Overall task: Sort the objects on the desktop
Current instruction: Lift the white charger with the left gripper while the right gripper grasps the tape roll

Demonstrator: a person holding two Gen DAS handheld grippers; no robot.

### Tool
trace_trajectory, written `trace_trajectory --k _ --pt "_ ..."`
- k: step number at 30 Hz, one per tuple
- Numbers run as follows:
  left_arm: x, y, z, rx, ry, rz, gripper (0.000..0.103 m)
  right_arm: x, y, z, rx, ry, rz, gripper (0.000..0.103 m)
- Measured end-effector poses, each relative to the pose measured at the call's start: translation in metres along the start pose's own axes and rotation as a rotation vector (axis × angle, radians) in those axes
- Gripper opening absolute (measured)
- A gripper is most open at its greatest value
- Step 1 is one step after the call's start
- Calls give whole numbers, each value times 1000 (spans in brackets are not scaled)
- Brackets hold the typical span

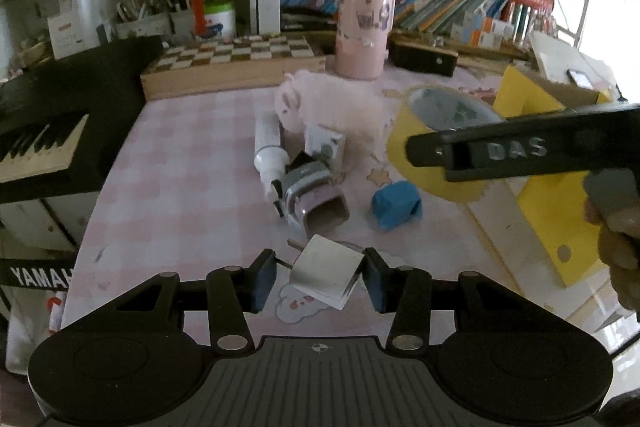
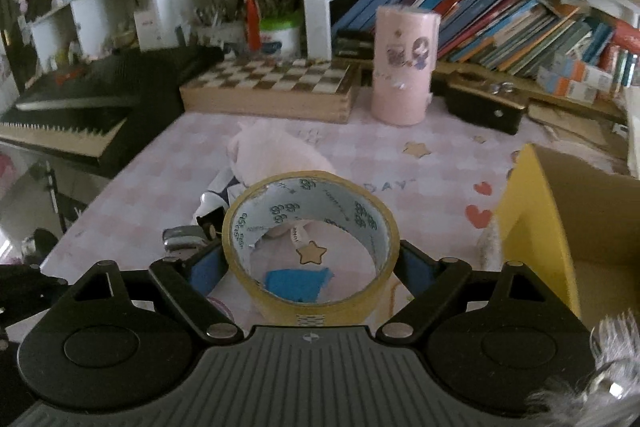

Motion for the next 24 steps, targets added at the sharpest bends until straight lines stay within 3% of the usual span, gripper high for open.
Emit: trace_trajectory --k 10,24 --pt "-3 -39 -13 -55 -11 -68 45 -22 -65 6 -28 37 -36 87" --pt "-44 -95 -29 -74 3 -86 45 -77 -132 31 -26 34 -15 87"
Point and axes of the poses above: each gripper's, at about its wrist camera, not at the fingertips, and y roughly the way its jaws point, z to its left, x to its top, the point moved 5 cm from there along y, roughly the way its jaws point, and after that the axes turned 13 degrees about -y, right-handed, at the moved point
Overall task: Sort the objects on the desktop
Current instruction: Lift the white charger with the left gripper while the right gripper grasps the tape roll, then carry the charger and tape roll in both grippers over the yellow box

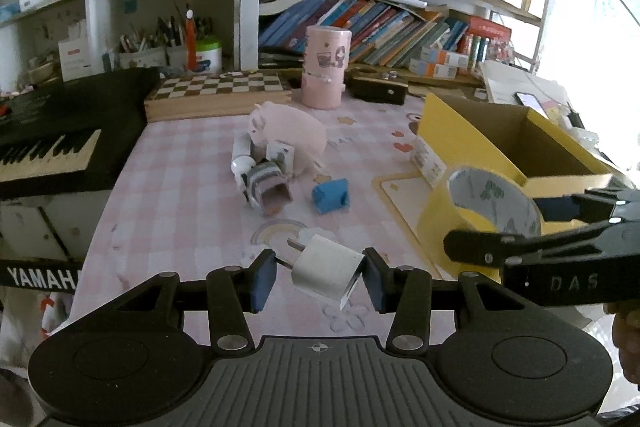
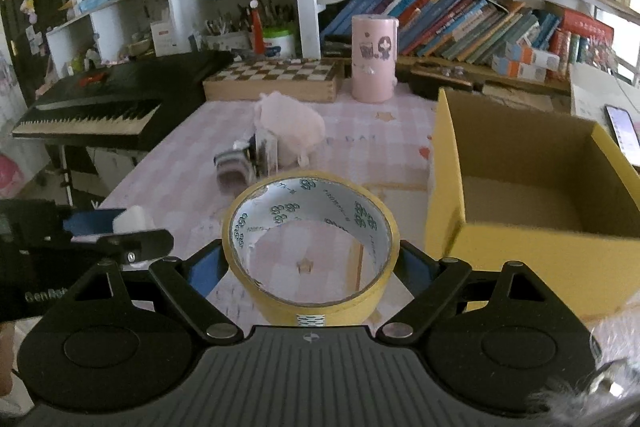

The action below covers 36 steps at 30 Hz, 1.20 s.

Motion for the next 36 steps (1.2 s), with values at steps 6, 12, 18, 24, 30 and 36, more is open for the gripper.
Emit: trace_trajectory --k 6,12,18,24,30,36 --pt "-18 -18 -11 -24 16 5 45 -27 -25 6 -20 22 15 87" --pt "-36 -29 -26 -57 54 23 45 -53 -47 6 -55 62 30 87" --pt "-51 -41 -40 -94 106 35 45 -77 -69 6 -100 114 42 87" --pt "-61 -52 -53 -131 160 41 45 -98 -86 4 -147 173 62 87" --pt "-70 -58 -60 -160 185 57 45 -110 -96 3 -183 209 85 87" --pt "-75 -62 -68 -188 217 66 45 -114 -104 7 -196 211 82 87"
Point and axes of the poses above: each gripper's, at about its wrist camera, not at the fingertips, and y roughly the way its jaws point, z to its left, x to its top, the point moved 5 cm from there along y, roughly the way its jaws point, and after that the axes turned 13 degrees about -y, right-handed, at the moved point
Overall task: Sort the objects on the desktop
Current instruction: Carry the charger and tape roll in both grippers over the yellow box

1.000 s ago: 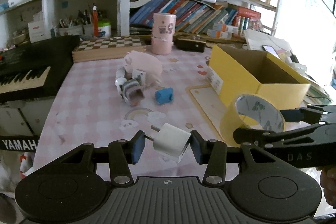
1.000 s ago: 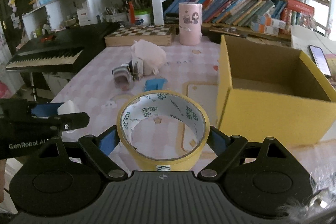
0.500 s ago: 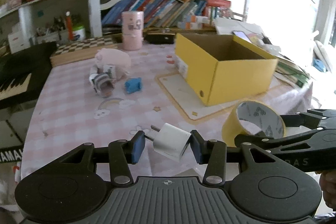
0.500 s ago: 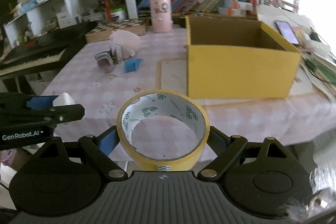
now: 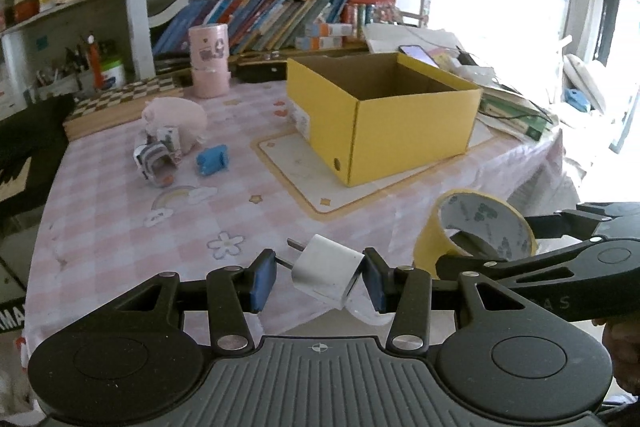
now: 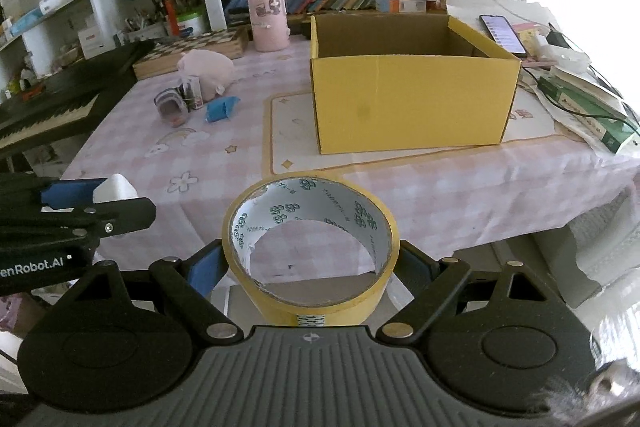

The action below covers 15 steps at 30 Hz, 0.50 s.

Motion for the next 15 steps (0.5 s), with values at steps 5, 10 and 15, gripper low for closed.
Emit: trace_trajectory --k 5,10,15 --pt "-2 -3 -5 -10 14 -2 45 -2 -4 0 -7 2 -4 87" --pt "-5 -2 -10 -26 33 15 45 -6 -10 0 -15 6 -5 87" --pt "-9 -5 -19 -46 63 21 45 -13 -16 -6 -29 41 1 87"
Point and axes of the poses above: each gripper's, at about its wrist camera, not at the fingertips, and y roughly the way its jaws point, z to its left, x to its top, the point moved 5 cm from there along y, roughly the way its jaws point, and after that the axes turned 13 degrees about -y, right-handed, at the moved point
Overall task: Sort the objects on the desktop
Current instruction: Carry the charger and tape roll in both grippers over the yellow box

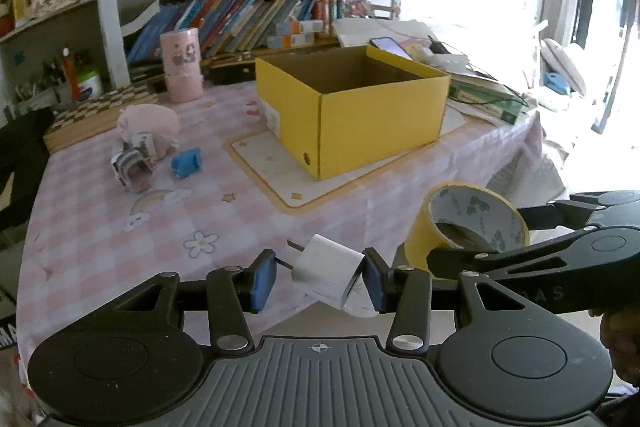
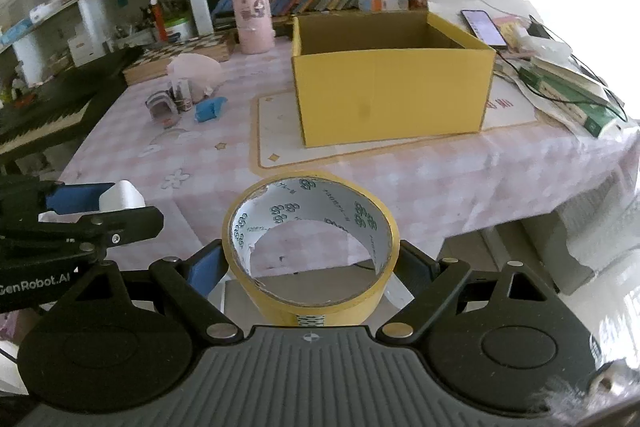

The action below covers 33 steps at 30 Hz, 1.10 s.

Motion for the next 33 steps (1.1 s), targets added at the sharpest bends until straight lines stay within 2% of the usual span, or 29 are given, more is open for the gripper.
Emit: trace_trajectory --k 16,33 --pt "-9 -5 -20 -47 55 10 45 -22 -19 -9 -46 53 13 87" --pt "-4 3 -27 -78 78 5 45 -19 -20 -20 -80 68 9 87"
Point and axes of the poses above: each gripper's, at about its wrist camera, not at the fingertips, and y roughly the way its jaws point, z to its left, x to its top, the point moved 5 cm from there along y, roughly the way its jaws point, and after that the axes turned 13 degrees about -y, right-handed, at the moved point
